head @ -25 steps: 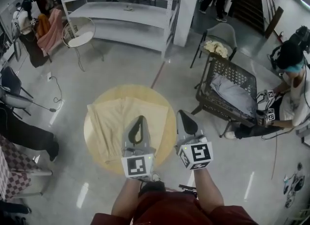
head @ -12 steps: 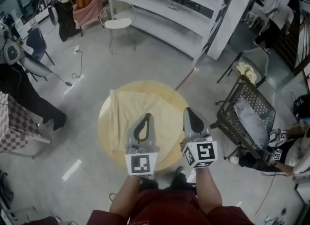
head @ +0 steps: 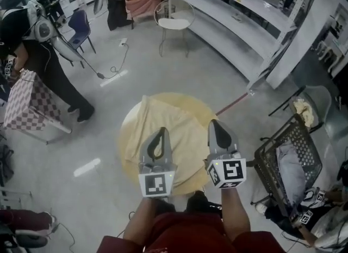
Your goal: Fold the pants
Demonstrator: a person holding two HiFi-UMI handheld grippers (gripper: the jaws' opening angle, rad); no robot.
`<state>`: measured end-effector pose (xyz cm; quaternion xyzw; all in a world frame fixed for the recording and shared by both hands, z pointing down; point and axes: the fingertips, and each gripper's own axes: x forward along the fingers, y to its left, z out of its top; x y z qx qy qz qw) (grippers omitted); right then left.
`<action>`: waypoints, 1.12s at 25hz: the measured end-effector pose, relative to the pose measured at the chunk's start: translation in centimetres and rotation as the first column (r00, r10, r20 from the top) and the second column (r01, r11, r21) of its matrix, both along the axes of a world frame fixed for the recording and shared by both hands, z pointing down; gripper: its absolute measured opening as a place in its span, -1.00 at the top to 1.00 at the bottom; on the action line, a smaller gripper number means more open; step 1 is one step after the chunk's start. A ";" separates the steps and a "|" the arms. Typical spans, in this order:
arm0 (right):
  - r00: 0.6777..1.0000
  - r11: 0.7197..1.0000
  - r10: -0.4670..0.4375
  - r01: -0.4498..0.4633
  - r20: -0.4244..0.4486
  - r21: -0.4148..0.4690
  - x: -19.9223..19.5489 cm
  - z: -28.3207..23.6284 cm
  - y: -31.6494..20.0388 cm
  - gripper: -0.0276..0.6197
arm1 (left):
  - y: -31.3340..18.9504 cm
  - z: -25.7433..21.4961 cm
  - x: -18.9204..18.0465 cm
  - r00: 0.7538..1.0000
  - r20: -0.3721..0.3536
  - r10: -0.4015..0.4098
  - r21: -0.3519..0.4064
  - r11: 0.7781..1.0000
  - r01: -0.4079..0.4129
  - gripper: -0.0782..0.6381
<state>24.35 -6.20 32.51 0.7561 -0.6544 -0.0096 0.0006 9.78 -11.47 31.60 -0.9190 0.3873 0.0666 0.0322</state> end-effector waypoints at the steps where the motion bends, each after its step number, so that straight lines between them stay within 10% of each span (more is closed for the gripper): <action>1: 1.000 1.000 -0.030 0.030 0.000 0.002 0.3 0.0 -0.2 0.91 | 0.1 -0.1 0.0 0.999 0.007 -0.033 0.004 0.999 0.033 0.76; 14: 0.935 0.936 -0.351 0.349 0.058 0.035 4.1 0.7 0.5 0.91 | 6.1 0.0 1.1 0.923 0.059 -0.381 0.029 0.925 0.380 0.76; 28: 0.910 0.910 -0.415 0.415 -0.013 -0.004 -3.9 0.2 8.2 0.91 | 14.8 1.0 -7.2 0.893 0.036 -0.449 0.003 0.894 0.449 0.76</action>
